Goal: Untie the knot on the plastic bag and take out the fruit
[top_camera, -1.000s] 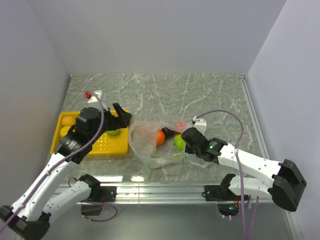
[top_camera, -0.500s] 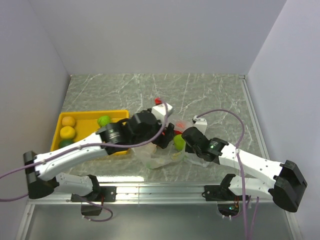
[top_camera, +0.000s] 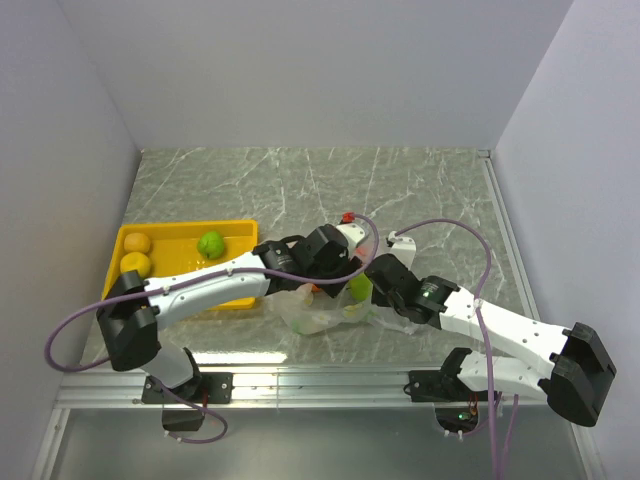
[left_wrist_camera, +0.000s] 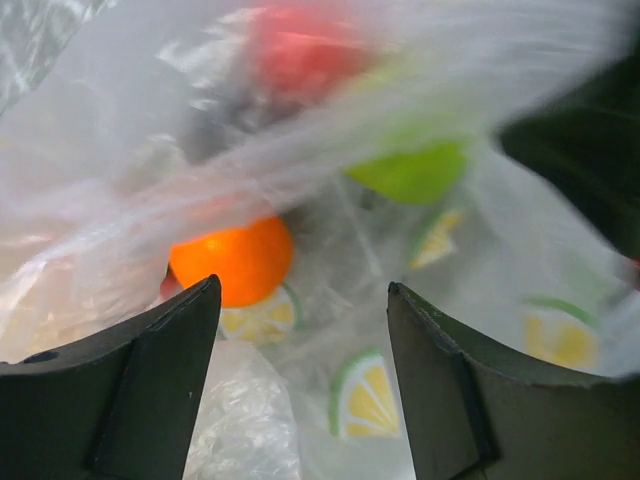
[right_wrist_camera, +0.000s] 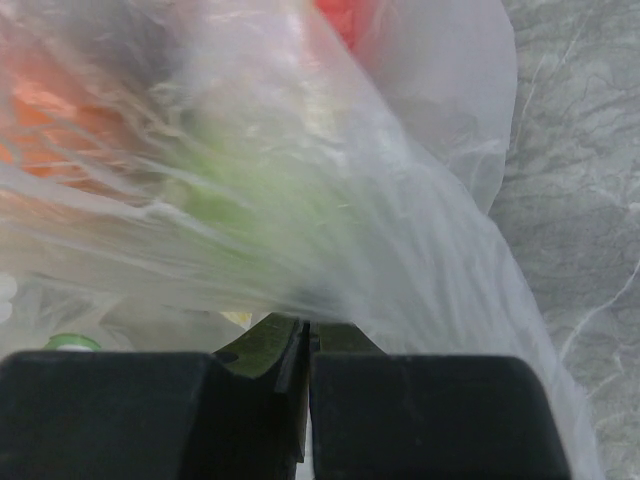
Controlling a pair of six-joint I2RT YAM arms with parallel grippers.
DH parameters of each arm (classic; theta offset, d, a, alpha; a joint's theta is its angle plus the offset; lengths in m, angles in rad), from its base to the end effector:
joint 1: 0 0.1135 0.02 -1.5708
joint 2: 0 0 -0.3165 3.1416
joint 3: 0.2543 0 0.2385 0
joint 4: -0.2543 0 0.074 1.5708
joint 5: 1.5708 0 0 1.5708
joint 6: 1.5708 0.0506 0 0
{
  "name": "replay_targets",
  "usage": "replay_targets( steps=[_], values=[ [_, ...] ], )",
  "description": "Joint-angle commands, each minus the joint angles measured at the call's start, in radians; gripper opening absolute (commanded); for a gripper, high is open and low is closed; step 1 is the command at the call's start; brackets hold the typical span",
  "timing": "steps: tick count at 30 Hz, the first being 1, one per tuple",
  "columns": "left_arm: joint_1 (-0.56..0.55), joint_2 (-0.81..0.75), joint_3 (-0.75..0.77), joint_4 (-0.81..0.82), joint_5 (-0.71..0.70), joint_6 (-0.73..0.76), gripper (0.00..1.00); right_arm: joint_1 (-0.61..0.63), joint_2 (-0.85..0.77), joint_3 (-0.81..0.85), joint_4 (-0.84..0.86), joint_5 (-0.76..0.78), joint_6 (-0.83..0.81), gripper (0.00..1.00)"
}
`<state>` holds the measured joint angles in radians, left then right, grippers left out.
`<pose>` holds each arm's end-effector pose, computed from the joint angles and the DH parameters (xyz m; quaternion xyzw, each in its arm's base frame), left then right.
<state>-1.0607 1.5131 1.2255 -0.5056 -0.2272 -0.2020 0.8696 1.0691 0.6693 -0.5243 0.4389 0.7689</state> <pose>0.1694 -0.2795 0.3337 0.3437 0.8538 -0.1376 0.3659 0.1299 0.1206 0.2608 0.0225 0.9277 0.0857 0.3626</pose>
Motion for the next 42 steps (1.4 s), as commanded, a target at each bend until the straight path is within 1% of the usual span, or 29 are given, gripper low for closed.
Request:
replay_targets(
  steps=[1, 4, 5, 8, 11, 14, 21, 25, 26, 27, 30, 31, 32, 33, 34, 36, 37, 38, 40, 42],
  values=[
    [0.067, 0.051, -0.014, 0.073, -0.026, 0.047, 0.74, -0.006, -0.023, 0.013, 0.003, 0.017, 0.02, 0.0],
    [0.087, 0.088, -0.008, 0.082, -0.029, 0.078, 0.8, -0.006, -0.031, 0.004, 0.009, 0.006, 0.023, 0.0],
    [0.096, 0.11, -0.008, 0.093, -0.024, 0.085, 0.84, -0.007, -0.029, 0.003, 0.01, 0.003, 0.024, 0.0],
    [0.108, 0.153, -0.018, 0.104, -0.012, 0.115, 0.91, -0.006, -0.032, 0.003, 0.01, 0.003, 0.023, 0.0],
    [0.119, 0.203, -0.014, 0.088, 0.008, 0.122, 0.95, -0.006, -0.034, 0.003, 0.014, 0.001, 0.023, 0.0],
    [0.119, 0.229, -0.03, 0.11, 0.028, 0.119, 0.96, -0.007, -0.034, -0.004, 0.023, -0.003, 0.021, 0.0],
    [0.125, 0.3, -0.078, 0.16, 0.026, 0.098, 0.97, -0.006, -0.02, -0.011, 0.032, -0.014, 0.023, 0.0],
    [0.127, 0.325, -0.089, 0.167, 0.023, 0.079, 0.9, -0.006, -0.018, -0.013, 0.033, -0.011, 0.021, 0.0],
    [0.128, 0.323, -0.087, 0.162, 0.025, 0.075, 0.84, -0.006, -0.02, -0.01, 0.032, -0.009, 0.021, 0.0],
    [0.128, 0.317, -0.084, 0.159, 0.028, 0.066, 0.81, -0.007, -0.02, -0.01, 0.029, -0.006, 0.021, 0.0],
    [0.128, 0.253, -0.095, 0.159, 0.049, 0.044, 0.66, -0.006, -0.027, -0.011, 0.026, 0.006, 0.018, 0.0],
    [0.127, 0.208, -0.098, 0.159, 0.077, 0.039, 0.48, -0.007, -0.029, -0.011, 0.026, 0.011, 0.02, 0.0],
    [0.128, 0.184, -0.107, 0.16, 0.086, 0.023, 0.42, -0.006, -0.031, -0.011, 0.024, 0.02, 0.017, 0.0],
    [0.128, 0.138, -0.112, 0.161, 0.098, 0.016, 0.38, -0.007, -0.029, -0.011, 0.021, 0.023, 0.015, 0.0],
    [0.128, 0.113, -0.118, 0.161, 0.123, 0.012, 0.37, -0.007, -0.029, -0.011, 0.021, 0.027, 0.015, 0.0],
    [0.128, 0.067, -0.133, 0.157, 0.15, -0.007, 0.36, -0.012, -0.028, -0.008, 0.015, 0.038, 0.018, 0.0],
    [0.127, 0.02, -0.139, 0.154, 0.166, -0.011, 0.36, -0.018, -0.026, -0.008, 0.015, 0.043, 0.018, 0.0],
    [0.126, -0.002, -0.146, 0.151, 0.199, -0.014, 0.36, -0.02, -0.023, -0.008, 0.012, 0.046, 0.02, 0.0],
    [0.128, -0.065, -0.152, 0.133, 0.223, -0.019, 0.34, -0.027, -0.02, -0.005, 0.01, 0.049, 0.021, 0.0],
    [0.128, -0.123, -0.15, 0.105, 0.278, -0.022, 0.34, -0.035, -0.018, -0.007, 0.006, 0.052, 0.023, 0.0]
  ],
)
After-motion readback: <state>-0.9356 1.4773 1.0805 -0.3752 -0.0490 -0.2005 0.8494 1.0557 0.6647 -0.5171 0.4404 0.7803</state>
